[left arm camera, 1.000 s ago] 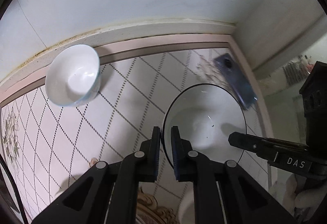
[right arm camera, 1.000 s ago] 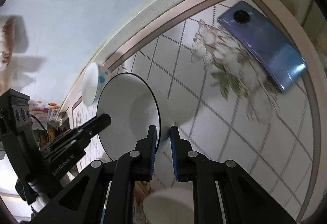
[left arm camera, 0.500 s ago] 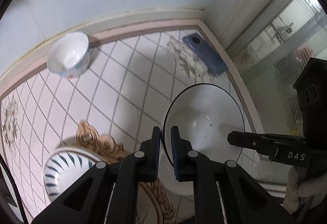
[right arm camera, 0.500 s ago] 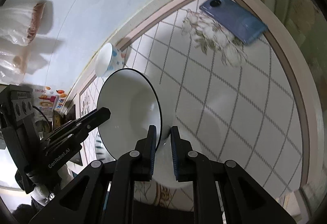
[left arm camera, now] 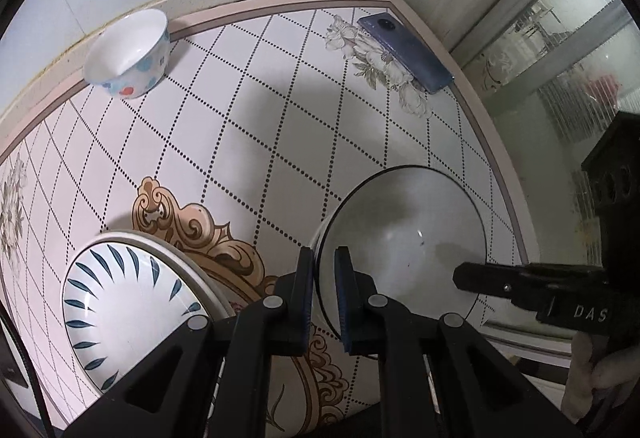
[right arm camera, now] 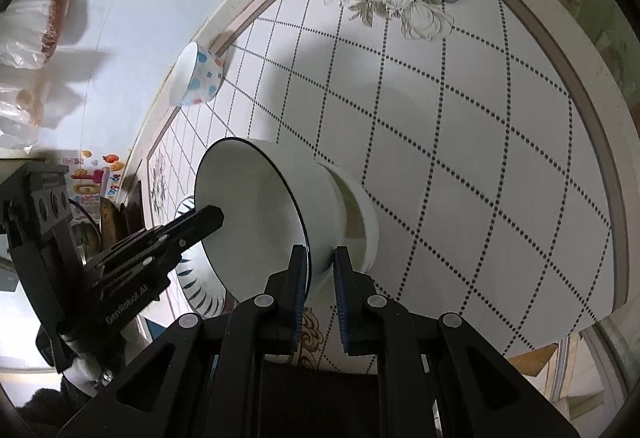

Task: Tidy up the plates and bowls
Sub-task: 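Lift the nested white bowls with both tools and carry them up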

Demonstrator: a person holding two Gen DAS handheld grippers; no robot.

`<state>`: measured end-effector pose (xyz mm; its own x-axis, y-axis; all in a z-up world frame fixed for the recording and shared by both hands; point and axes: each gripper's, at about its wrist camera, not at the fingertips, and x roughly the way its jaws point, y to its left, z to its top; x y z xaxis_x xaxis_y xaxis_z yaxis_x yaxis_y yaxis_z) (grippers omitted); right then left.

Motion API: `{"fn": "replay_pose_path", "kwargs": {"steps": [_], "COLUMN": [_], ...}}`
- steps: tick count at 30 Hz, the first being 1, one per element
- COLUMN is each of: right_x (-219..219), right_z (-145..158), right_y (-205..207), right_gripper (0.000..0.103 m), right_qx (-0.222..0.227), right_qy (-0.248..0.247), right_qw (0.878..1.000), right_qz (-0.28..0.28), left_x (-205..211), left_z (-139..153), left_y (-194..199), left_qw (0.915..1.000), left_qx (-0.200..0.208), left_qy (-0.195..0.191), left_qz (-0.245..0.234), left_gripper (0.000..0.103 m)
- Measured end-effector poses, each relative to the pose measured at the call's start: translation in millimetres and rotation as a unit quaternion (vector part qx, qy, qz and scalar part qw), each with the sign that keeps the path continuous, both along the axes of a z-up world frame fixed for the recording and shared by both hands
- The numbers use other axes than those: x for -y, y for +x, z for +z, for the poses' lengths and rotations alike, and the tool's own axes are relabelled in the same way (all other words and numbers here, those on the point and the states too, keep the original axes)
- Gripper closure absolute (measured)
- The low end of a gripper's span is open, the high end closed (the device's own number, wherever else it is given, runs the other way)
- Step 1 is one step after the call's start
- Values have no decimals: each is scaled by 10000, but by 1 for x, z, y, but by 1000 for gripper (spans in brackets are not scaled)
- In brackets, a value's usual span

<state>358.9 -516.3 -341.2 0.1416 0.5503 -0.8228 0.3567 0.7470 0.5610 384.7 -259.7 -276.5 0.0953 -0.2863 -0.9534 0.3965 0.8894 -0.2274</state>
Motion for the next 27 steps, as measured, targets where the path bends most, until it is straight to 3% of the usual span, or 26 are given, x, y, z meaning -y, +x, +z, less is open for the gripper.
{"fn": "replay_pose_path", "kwargs": {"steps": [27], "right_x": [-2], "right_z": [-22], "right_y": [-2], "right_gripper": [88], "right_qx": [-194], "right_qy": [-54], "right_qw": [9998], "right_qz": [49], "left_x": [8], "left_z": [-23], "left_y": [-5], "left_qw": [9994], "left_qx": [52], "left_qy": [335], "left_qz": [-81], "left_gripper": [94]}}
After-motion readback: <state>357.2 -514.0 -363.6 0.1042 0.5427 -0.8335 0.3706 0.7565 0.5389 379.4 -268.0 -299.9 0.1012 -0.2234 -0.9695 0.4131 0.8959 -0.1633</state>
